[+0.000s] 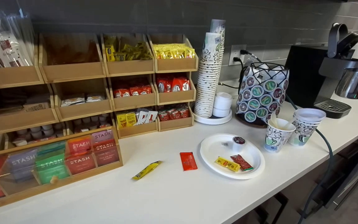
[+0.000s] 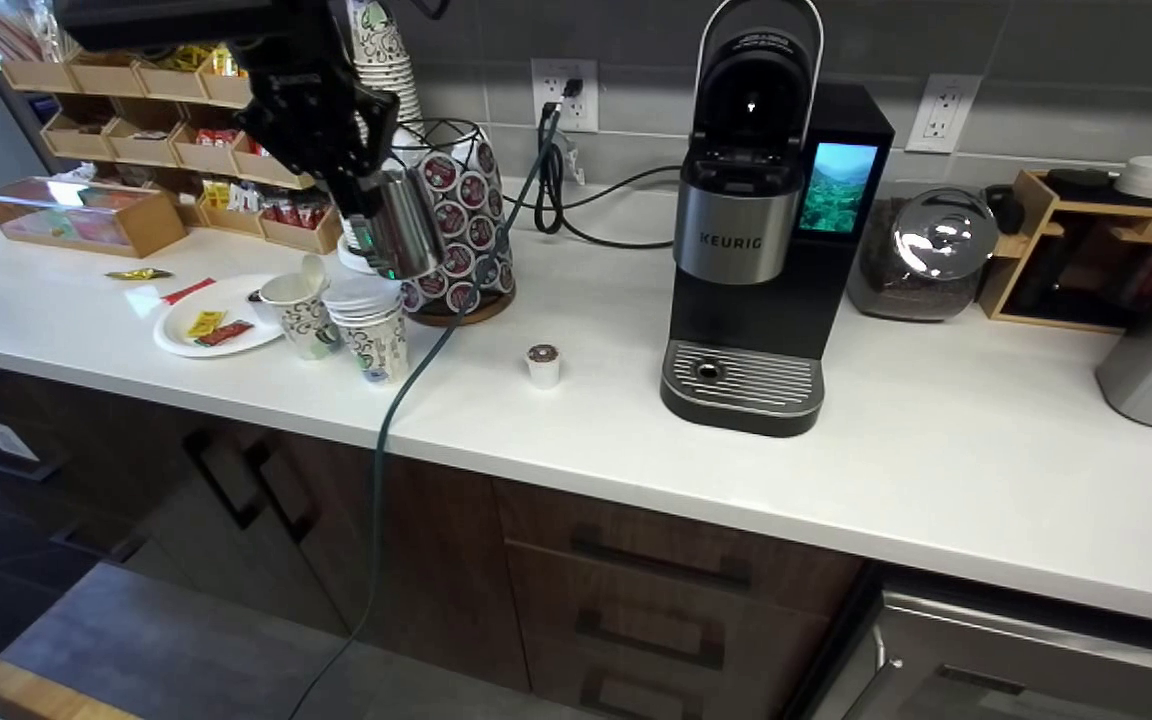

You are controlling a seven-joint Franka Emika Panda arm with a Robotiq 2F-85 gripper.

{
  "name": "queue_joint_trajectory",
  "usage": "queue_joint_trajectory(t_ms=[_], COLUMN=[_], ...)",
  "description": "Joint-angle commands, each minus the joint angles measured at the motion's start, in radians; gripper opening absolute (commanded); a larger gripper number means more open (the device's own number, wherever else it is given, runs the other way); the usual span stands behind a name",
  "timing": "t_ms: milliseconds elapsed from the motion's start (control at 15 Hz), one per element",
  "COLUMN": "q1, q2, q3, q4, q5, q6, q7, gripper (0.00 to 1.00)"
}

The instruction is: Pick up the silver milk jar and move it to the right side of the kitchen counter

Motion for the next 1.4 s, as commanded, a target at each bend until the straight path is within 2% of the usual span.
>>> queue_joint_trajectory(t_ms=[0, 133, 200, 267, 600, 667, 800, 1000, 1333], q1=[-0.026, -0.045, -0.051, -0.046, -0.059, -0.061, -0.068, -0.082, -0.058], q2=[0.122, 0.185, 0.209, 0.148, 0.214, 0.231, 0.267, 0.349, 0.450], q3=[-0.027, -0.039, -0.043, -0.030, -0.031, -0.029, -0.032, -0.039, -0.099], q4=[0.068, 0.071, 0.077, 0.044, 0.068, 0.057, 0.026, -0.007, -0.018], q5=[0.028, 0.036, 0.054, 0.021, 0.037, 0.026, 0.028, -0.034, -0.167], q6=[0.052, 0.110, 0.100, 0.090, 0.098, 0.149, 0.296, 0.505, 0.612], q7=[0.134, 0.210, 0.240, 0.184, 0.228, 0.276, 0.366, 0.535, 0.811], gripper=[0.04, 0.04, 0.04, 0.17, 0.17, 0.04, 0.04, 0.04, 0.04])
